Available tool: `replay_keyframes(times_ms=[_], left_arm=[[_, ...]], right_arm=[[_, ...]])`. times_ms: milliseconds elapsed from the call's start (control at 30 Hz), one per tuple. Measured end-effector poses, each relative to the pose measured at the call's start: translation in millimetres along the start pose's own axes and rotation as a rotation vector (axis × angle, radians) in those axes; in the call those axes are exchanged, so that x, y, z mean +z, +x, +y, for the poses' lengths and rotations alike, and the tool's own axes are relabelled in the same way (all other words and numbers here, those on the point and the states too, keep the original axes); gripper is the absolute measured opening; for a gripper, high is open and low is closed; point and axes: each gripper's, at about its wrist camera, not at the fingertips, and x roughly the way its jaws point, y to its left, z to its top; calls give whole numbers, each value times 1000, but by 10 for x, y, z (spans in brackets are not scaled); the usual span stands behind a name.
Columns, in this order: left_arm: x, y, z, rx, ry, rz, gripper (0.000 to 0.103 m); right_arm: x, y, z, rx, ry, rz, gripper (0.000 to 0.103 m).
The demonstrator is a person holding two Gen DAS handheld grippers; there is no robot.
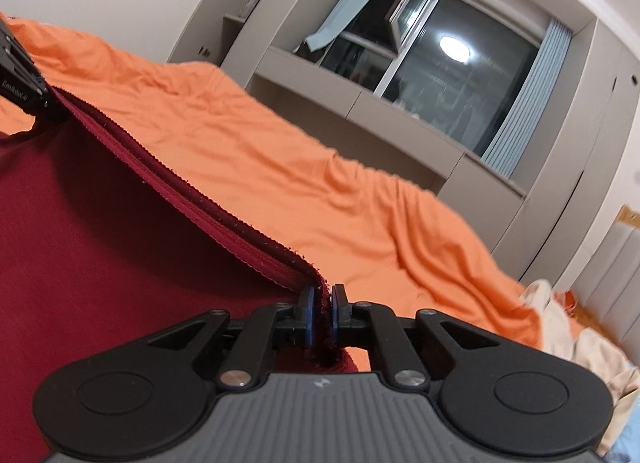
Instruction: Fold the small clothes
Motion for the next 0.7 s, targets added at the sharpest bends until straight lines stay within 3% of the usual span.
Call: replay_keyframes(times_ms=[200, 300, 367, 433, 500, 567, 700], left_arm=[[-162, 272, -14, 13, -2, 99, 9], [-178, 317, 20, 18, -37, 119, 18], [-181, 330, 52, 25, -53, 133, 28], [-184, 328, 83, 26, -71, 145, 39], [-175, 308, 130, 30, -94, 150, 57], [-153, 266, 200, 33, -125, 155, 81], [-116, 152, 374, 30, -188, 157, 87]], right_arm=[[-115, 64, 56, 16, 6, 41, 18], [-104, 89, 38, 10, 8, 46, 47], [-110, 61, 28, 3, 9, 46, 76], [-105, 43, 8, -10, 8, 41, 86], [-99, 22, -19, -22, 2, 39, 92], [-102, 7, -43, -32, -3, 40, 101], [-176, 108, -79, -62, -25, 100, 103]])
